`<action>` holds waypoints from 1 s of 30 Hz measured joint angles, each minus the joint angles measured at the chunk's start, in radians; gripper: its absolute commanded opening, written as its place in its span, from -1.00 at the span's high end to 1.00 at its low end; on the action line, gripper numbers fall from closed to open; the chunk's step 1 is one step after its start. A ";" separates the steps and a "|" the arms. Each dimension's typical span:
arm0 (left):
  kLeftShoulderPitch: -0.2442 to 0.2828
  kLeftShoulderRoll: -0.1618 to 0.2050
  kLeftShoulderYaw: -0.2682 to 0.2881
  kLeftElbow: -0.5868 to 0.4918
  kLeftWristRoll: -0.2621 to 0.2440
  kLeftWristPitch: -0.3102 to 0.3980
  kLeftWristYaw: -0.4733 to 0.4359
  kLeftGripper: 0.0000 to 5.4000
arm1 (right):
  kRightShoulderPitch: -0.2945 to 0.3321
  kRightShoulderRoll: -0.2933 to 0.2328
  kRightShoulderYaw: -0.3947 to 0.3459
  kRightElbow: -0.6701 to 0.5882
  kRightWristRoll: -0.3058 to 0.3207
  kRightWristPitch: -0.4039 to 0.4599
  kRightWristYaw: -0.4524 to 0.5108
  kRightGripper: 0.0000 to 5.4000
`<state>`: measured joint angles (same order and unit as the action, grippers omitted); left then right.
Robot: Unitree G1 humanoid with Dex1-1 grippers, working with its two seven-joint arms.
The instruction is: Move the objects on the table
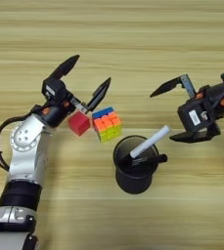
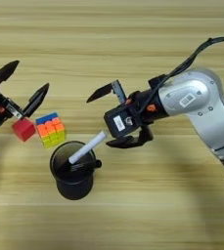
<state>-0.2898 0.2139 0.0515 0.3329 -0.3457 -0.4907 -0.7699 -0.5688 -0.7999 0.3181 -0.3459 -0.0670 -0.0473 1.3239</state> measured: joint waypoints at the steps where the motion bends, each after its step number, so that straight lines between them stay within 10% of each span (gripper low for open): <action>1: 0.000 0.000 0.000 0.000 0.003 0.000 0.000 -1.00 | 0.014 -0.008 -0.021 -0.004 0.019 0.005 -0.012 -0.99; 15: 0.000 0.002 0.003 0.002 0.003 -0.001 -0.009 -1.00 | 0.280 0.064 -0.092 0.239 -0.029 -0.056 -0.349 -0.99; 30: -0.011 0.003 0.013 0.025 0.003 -0.001 -0.018 -1.00 | 0.320 0.240 -0.272 0.306 0.333 0.108 -0.430 -0.99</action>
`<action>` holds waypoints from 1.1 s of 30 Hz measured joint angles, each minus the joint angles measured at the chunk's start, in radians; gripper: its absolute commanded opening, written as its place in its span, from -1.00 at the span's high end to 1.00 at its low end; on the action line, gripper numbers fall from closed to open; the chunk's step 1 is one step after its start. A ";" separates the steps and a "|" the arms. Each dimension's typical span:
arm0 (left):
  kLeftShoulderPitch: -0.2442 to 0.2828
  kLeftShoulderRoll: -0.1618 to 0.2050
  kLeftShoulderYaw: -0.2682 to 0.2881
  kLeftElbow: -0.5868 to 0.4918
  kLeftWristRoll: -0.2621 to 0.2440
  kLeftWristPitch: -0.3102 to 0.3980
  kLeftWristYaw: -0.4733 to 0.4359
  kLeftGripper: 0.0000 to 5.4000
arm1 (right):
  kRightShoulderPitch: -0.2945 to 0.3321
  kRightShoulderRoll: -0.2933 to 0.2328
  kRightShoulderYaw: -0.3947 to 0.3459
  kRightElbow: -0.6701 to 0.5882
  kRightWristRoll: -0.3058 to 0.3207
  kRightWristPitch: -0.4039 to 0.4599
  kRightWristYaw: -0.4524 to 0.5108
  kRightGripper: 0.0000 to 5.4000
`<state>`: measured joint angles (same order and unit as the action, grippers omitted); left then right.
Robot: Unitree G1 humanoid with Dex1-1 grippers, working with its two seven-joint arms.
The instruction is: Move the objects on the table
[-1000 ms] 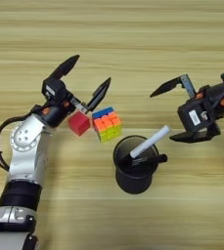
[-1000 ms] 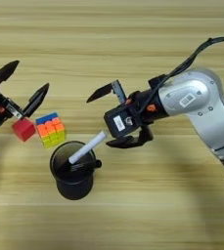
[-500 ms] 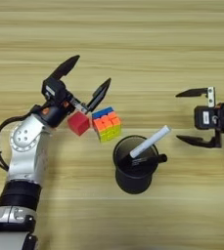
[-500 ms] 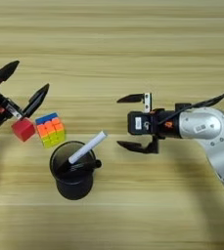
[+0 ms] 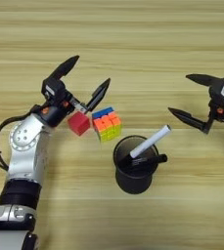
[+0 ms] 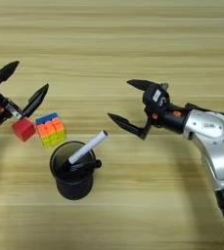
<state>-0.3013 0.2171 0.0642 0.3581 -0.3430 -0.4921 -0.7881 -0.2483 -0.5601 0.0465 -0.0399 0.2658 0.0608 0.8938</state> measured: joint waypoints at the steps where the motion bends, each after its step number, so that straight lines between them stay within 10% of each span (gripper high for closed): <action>1: -0.001 0.000 0.001 0.003 0.000 0.000 -0.001 -1.00 | 0.008 0.005 0.000 0.000 0.001 0.006 0.000 -0.99; 33: -0.012 -0.001 0.002 0.029 -0.007 -0.024 -0.003 -1.00 | 0.109 0.110 0.073 -0.150 0.127 0.105 0.062 -0.99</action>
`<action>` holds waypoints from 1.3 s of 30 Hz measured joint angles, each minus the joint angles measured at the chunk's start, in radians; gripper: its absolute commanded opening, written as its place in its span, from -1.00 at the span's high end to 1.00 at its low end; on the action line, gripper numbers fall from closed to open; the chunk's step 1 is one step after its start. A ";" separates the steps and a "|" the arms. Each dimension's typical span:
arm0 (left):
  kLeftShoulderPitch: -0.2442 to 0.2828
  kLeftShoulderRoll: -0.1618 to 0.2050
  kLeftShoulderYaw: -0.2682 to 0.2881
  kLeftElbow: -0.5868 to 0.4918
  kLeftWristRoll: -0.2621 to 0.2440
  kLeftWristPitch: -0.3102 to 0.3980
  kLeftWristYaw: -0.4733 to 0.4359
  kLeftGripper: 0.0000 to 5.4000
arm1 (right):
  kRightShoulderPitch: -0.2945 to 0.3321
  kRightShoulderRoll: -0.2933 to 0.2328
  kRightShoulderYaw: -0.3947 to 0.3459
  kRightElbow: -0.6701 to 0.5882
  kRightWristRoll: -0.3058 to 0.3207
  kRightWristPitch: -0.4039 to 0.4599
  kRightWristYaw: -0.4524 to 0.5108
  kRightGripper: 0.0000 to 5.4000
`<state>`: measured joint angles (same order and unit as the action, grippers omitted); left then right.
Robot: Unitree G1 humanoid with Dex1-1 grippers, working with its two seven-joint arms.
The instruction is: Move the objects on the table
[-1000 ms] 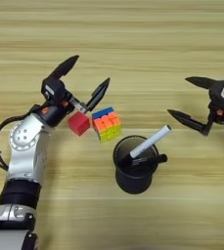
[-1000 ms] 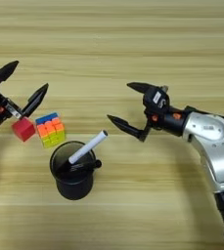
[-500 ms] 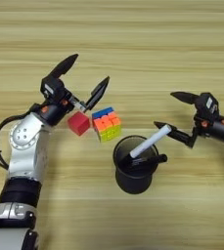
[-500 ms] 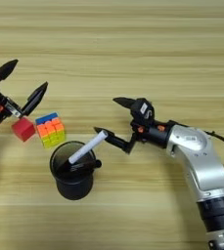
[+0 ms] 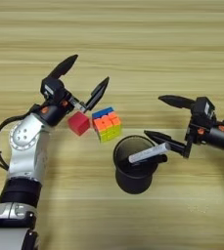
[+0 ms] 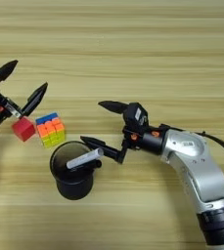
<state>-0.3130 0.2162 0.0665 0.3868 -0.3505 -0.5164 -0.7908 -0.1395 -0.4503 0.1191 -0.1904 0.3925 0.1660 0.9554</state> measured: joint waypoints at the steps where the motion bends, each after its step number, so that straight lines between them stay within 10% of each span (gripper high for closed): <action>1: 0.000 0.000 0.000 0.000 0.000 0.000 0.000 -1.00 | 0.000 0.000 0.000 0.000 0.001 0.000 0.002 -0.99; 39: -0.001 0.006 0.003 0.011 -0.005 0.000 -0.006 -1.00 | -0.103 -0.032 0.029 0.010 0.027 -0.019 0.134 -0.99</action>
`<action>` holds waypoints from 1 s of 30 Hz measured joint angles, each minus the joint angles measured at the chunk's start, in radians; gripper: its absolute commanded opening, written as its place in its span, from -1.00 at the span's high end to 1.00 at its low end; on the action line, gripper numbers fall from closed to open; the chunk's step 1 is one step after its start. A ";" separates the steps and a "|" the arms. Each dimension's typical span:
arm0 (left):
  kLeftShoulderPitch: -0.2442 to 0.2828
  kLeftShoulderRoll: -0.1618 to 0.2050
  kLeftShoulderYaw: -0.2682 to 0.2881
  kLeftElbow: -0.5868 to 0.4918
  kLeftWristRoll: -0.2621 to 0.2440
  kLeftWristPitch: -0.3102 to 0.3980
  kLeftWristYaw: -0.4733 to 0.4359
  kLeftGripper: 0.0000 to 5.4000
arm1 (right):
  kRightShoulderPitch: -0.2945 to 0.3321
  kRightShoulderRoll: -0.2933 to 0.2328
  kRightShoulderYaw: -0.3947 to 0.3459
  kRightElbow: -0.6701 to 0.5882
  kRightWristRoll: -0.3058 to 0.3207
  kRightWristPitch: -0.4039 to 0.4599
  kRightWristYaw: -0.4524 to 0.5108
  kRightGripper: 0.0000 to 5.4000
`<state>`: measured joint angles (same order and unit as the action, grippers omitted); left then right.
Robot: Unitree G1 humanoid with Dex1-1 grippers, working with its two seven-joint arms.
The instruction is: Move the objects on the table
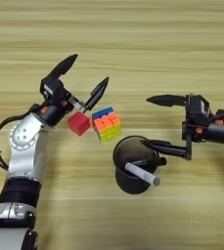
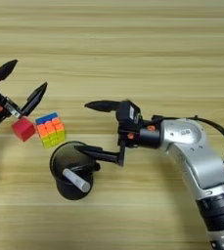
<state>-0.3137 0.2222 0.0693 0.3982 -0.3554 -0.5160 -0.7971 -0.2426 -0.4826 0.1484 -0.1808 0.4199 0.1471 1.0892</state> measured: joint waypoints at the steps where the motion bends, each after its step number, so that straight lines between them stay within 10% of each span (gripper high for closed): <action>1: 0.000 0.003 0.004 0.011 0.001 0.001 0.000 -1.00 | -0.007 0.004 -0.008 0.000 0.004 0.000 -0.009 -0.99; 13: -0.013 0.076 0.005 0.225 0.071 0.052 -0.015 -1.00 | -0.042 0.020 -0.099 0.020 0.041 0.000 -0.067 -0.99; 30: 0.009 0.074 -0.007 0.170 0.034 0.083 -0.174 -1.00 | -0.045 0.027 -0.104 0.017 0.054 -0.003 -0.078 -0.99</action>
<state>-0.3048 0.2961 0.0620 0.5683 -0.3214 -0.4333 -0.9708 -0.2873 -0.4551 0.0441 -0.1641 0.4743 0.1440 1.0117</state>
